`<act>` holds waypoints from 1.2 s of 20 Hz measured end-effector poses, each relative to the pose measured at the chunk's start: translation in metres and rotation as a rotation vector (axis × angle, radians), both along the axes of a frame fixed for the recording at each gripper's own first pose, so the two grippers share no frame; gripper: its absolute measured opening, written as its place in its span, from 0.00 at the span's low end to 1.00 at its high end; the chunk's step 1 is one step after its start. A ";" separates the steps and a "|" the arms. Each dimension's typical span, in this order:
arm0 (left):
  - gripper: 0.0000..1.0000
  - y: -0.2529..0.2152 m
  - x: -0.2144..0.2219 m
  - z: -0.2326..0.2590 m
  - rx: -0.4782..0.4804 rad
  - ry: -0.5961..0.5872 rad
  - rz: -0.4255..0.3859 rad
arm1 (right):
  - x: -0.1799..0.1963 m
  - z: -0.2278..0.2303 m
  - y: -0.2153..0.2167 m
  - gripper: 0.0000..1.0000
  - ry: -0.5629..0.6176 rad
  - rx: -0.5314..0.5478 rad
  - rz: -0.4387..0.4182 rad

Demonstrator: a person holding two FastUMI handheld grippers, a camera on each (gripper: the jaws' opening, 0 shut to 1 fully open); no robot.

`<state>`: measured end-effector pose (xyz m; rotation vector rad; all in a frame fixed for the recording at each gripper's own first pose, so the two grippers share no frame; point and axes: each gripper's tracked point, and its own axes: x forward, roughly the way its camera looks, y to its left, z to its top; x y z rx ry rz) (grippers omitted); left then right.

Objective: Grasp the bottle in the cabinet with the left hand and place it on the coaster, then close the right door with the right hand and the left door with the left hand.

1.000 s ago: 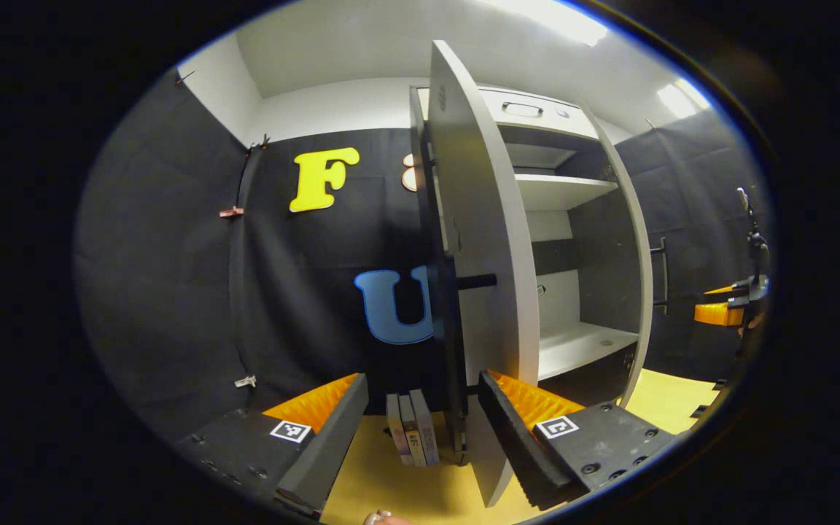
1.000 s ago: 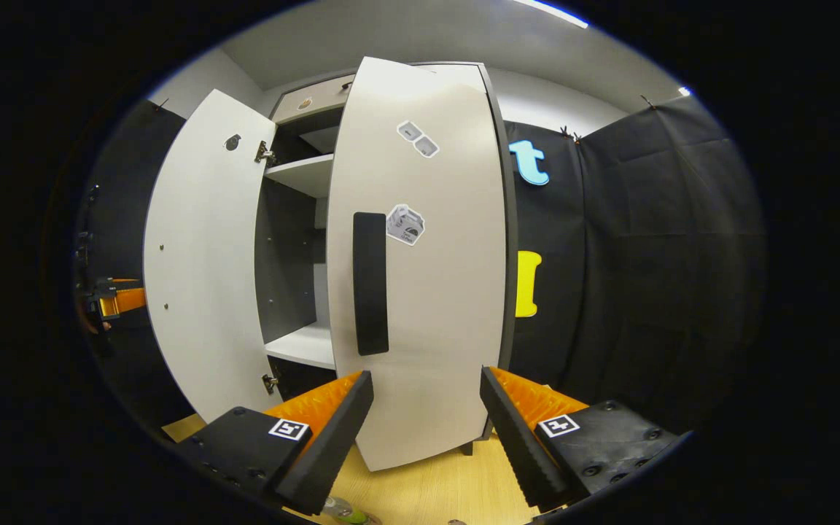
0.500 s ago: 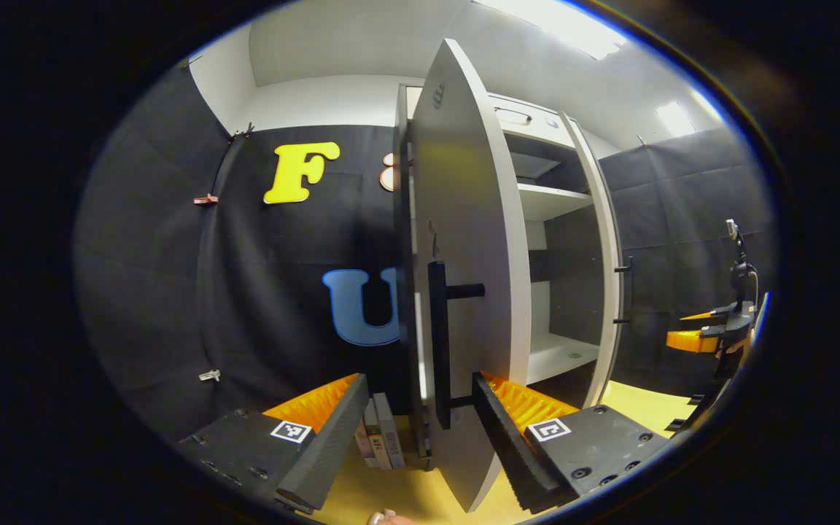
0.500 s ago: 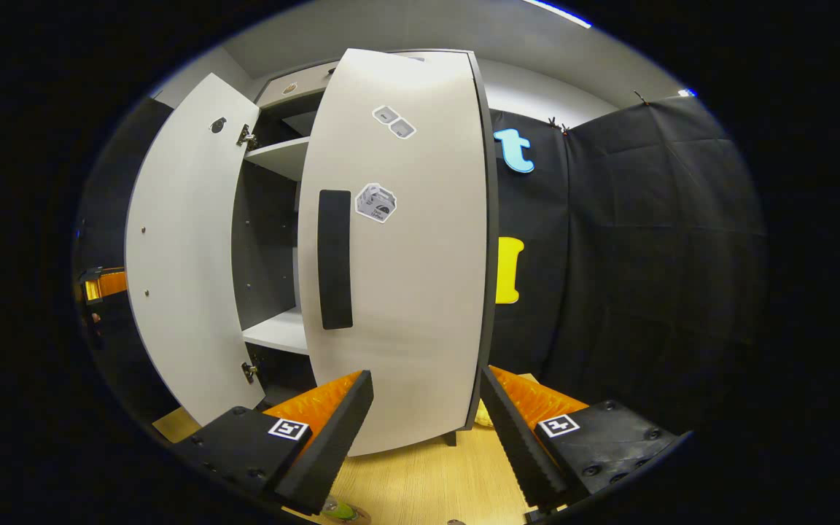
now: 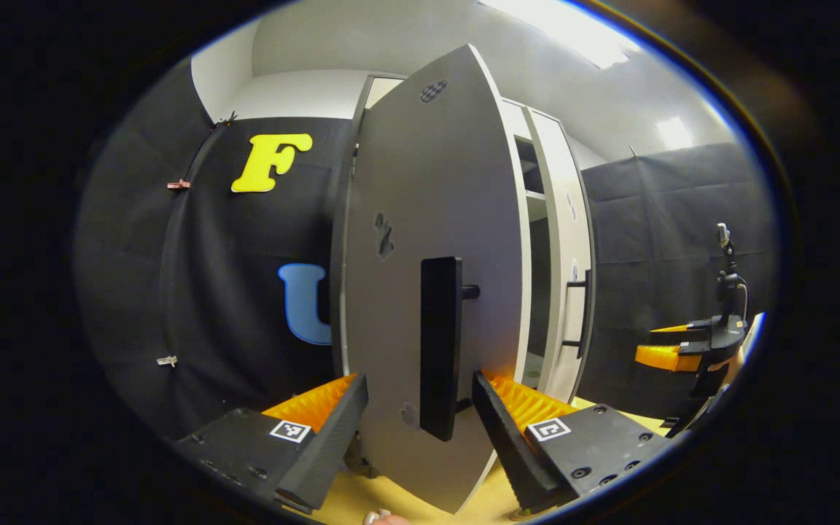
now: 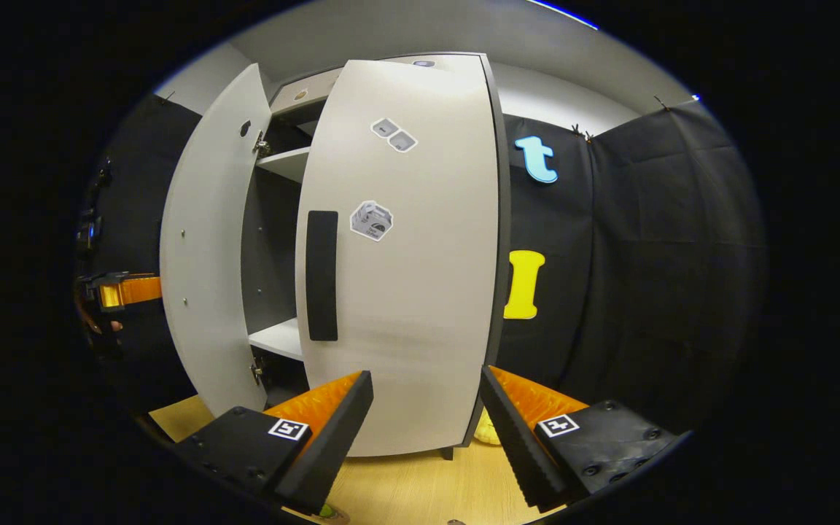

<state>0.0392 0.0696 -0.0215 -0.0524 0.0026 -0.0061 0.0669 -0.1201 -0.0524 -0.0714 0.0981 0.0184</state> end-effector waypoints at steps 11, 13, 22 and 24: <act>0.95 -0.078 0.021 -0.003 -0.024 -0.007 0.011 | 0.021 0.008 -0.025 0.98 -0.006 0.058 0.125; 0.95 -0.079 0.017 -0.004 -0.008 0.003 0.037 | 0.021 0.006 -0.028 0.98 -0.002 0.064 0.134; 0.95 -0.098 0.008 -0.010 0.036 0.016 0.057 | 0.018 0.003 -0.038 0.98 0.004 0.075 0.137; 0.95 -0.100 0.005 -0.011 0.037 0.017 0.059 | 0.015 0.005 -0.038 0.98 -0.002 0.082 0.142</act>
